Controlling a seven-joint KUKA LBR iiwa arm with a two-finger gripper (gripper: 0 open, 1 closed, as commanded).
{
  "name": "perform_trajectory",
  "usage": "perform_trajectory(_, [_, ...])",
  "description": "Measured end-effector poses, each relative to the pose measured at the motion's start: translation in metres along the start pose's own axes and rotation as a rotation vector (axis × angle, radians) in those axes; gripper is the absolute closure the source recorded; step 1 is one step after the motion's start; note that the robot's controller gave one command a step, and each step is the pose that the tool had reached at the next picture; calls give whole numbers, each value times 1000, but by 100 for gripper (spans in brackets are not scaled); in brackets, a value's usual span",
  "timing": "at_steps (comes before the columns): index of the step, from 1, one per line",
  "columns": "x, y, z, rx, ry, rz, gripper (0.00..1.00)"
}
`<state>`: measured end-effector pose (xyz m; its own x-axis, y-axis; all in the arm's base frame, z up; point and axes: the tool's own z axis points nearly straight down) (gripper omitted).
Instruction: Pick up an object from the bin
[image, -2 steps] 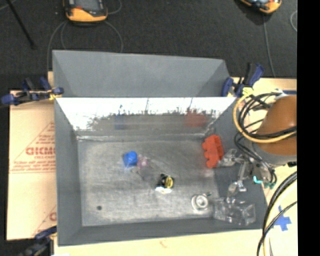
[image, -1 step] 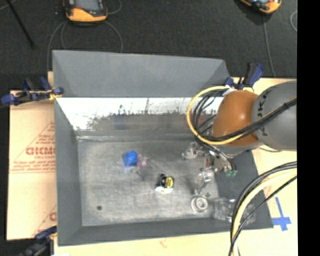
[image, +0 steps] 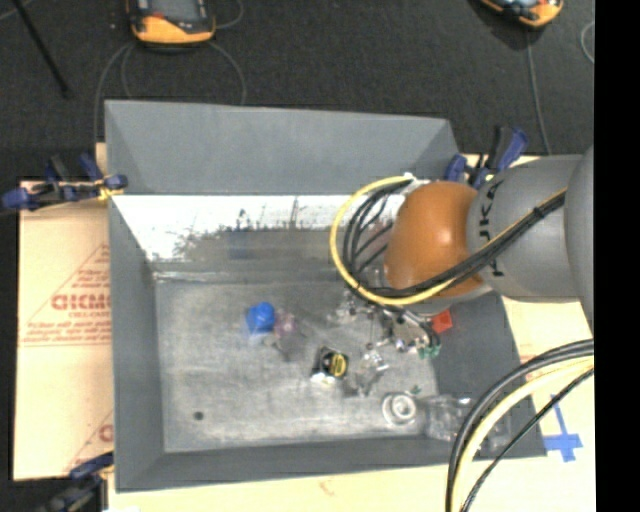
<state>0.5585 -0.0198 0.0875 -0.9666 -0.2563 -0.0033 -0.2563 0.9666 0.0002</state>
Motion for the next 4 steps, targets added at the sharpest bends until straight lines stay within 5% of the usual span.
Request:
perform_trajectory(1, [-3, 37, 13, 4, -11, 192, 0])
perform_trajectory(2, [42, 14, 8, 3, 3, 127, 0])
perform_trajectory(3, [40, 15, 8, 4, -1, 122, 100])
perform_trajectory(4, [36, 10, -125, 5, -8, 143, 100])
